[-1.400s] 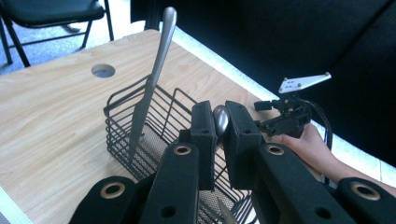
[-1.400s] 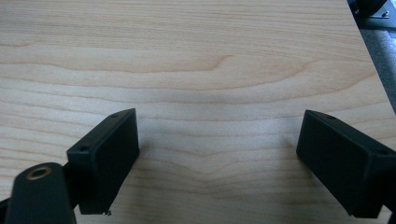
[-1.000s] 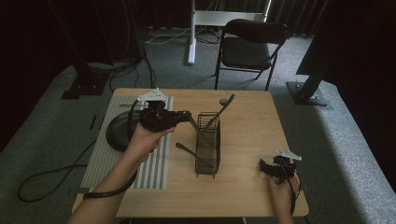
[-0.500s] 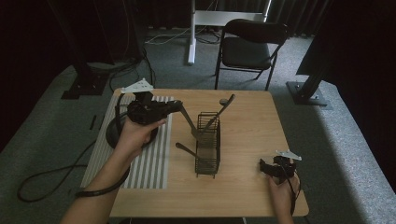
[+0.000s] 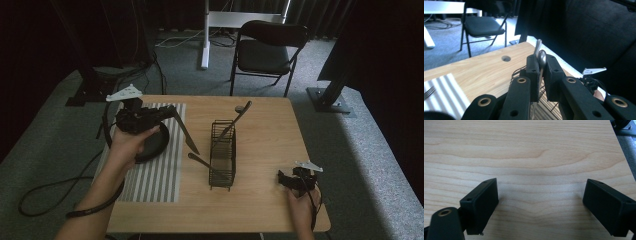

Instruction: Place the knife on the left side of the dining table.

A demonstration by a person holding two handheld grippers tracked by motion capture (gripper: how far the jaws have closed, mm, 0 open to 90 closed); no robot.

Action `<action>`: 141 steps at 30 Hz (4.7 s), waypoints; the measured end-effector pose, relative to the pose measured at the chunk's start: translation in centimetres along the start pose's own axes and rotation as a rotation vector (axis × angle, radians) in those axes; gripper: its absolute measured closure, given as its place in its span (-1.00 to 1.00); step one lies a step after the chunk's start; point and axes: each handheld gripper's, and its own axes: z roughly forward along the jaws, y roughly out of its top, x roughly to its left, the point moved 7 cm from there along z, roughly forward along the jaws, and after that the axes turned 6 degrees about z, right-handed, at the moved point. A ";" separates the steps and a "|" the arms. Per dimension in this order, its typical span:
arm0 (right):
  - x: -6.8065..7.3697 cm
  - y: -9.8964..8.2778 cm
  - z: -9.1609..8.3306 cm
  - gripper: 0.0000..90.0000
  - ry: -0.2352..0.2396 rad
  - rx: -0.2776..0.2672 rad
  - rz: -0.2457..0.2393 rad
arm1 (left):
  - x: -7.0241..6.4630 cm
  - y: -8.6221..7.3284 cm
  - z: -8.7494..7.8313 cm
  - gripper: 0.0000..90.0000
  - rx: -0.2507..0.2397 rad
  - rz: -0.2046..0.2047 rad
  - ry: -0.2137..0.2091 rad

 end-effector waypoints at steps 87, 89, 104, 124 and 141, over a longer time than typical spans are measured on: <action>0.0 0.0 0.0 -0.73 -0.001 -0.001 -0.001 | 10.5 -18.9 -8.2 0.57 0.086 -0.301 0.181; 0.0 0.0 0.0 -0.73 -0.001 -0.001 -0.001 | 10.8 -19.3 -8.4 0.57 0.092 -0.311 0.186; 0.0 0.0 0.0 -0.73 -0.001 -0.001 0.000 | 12.7 -22.3 -8.8 0.50 0.130 -0.375 0.232; 0.0 0.0 0.0 -0.73 -0.001 -0.001 0.001 | 14.9 -26.5 -8.4 0.42 0.211 -0.453 0.278; 0.0 0.0 0.0 -0.73 -0.001 -0.001 0.001 | 15.7 -28.8 -7.4 0.31 0.309 -0.428 0.357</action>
